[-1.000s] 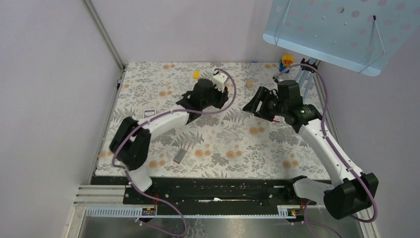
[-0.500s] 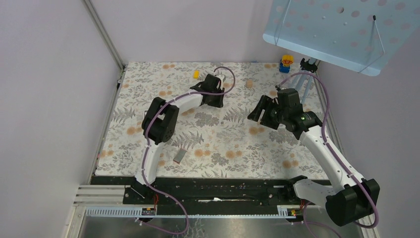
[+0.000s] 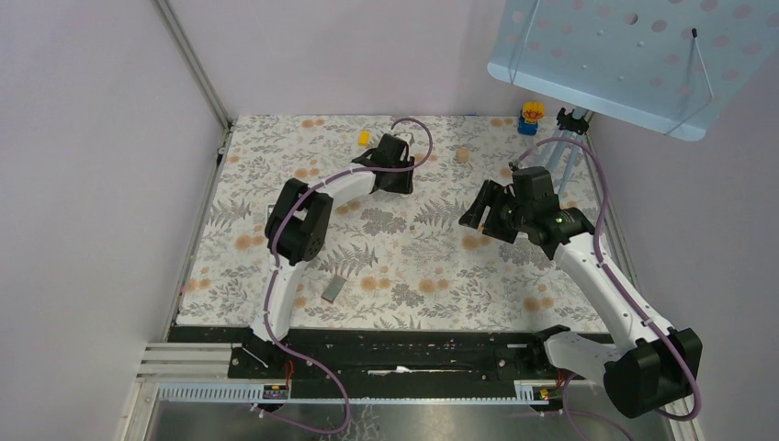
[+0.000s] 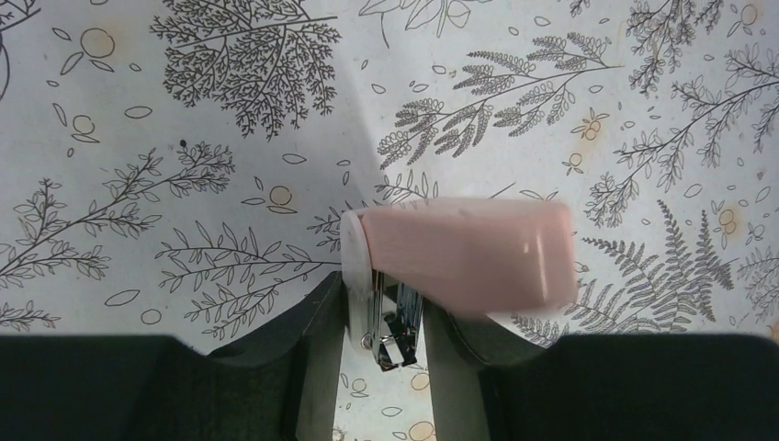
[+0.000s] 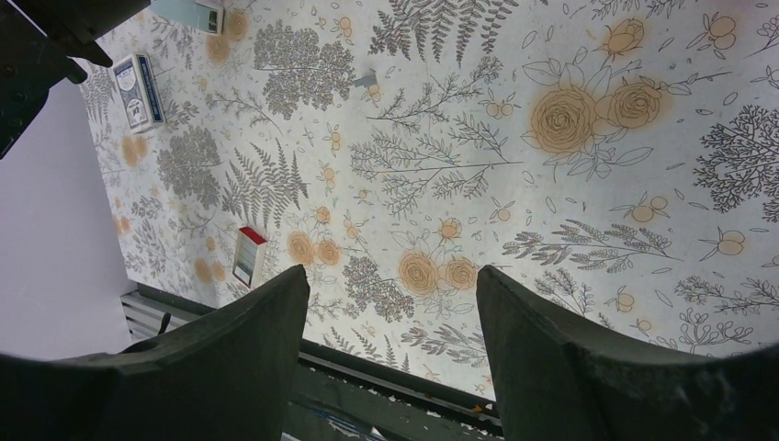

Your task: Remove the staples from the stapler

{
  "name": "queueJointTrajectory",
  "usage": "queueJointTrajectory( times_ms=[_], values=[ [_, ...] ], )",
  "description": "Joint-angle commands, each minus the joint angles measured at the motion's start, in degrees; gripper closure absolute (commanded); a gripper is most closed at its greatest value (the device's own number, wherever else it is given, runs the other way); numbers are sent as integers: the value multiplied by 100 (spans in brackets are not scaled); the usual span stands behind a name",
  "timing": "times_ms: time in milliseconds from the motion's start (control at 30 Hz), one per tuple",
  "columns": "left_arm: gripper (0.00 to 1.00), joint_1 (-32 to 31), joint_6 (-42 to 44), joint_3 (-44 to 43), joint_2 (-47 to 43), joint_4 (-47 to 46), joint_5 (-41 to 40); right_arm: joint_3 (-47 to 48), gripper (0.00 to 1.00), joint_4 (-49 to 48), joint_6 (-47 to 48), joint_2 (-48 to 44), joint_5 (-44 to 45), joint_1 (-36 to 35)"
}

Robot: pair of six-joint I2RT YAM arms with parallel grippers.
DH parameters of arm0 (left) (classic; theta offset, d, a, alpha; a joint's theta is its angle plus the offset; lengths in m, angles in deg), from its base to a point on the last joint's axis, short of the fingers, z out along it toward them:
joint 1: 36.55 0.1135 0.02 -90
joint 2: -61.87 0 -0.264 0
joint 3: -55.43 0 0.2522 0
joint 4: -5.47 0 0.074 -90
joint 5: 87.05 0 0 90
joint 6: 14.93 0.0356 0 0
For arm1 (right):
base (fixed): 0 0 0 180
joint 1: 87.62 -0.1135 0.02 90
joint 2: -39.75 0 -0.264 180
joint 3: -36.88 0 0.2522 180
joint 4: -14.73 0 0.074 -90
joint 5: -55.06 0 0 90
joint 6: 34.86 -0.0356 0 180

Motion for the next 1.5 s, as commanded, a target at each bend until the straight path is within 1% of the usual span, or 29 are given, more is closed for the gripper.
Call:
queueJointTrajectory(
  times_ms=[0,133,200,500,633,733,800,900,1033,1167,1300,1367,1467],
  values=[
    [56,33,-38,198,-65,-133,-37,-40,26,-131,119,45,96,31],
    [46,33,23,235,-83,-133,-53,-46,25,-156,121,71,79,27],
    [44,33,45,241,-83,-129,-69,-59,25,-171,123,70,62,29],
    [44,33,66,339,-158,-231,-31,-59,25,-169,145,89,54,27],
    [43,33,100,476,-302,-340,170,-60,25,-173,141,106,32,26],
    [36,33,77,593,-535,-451,340,-60,25,-183,151,108,17,26],
    [29,33,66,641,-716,-521,359,-64,25,-193,144,116,12,29],
    [25,33,79,617,-927,-529,289,-67,25,-209,141,123,-8,26],
    [23,33,109,576,-1057,-529,178,-68,25,-202,153,118,-9,27],
    [23,33,112,614,-1154,-511,240,-98,25,-182,167,86,39,26],
    [22,33,101,808,-1498,-524,231,-112,25,-186,198,59,60,26],
    [22,33,109,1034,-1810,-557,54,-104,25,-186,219,45,62,26],
    [20,46,26,1469,-2340,-559,-506,-111,25,-192,234,5,120,26]
  ],
)
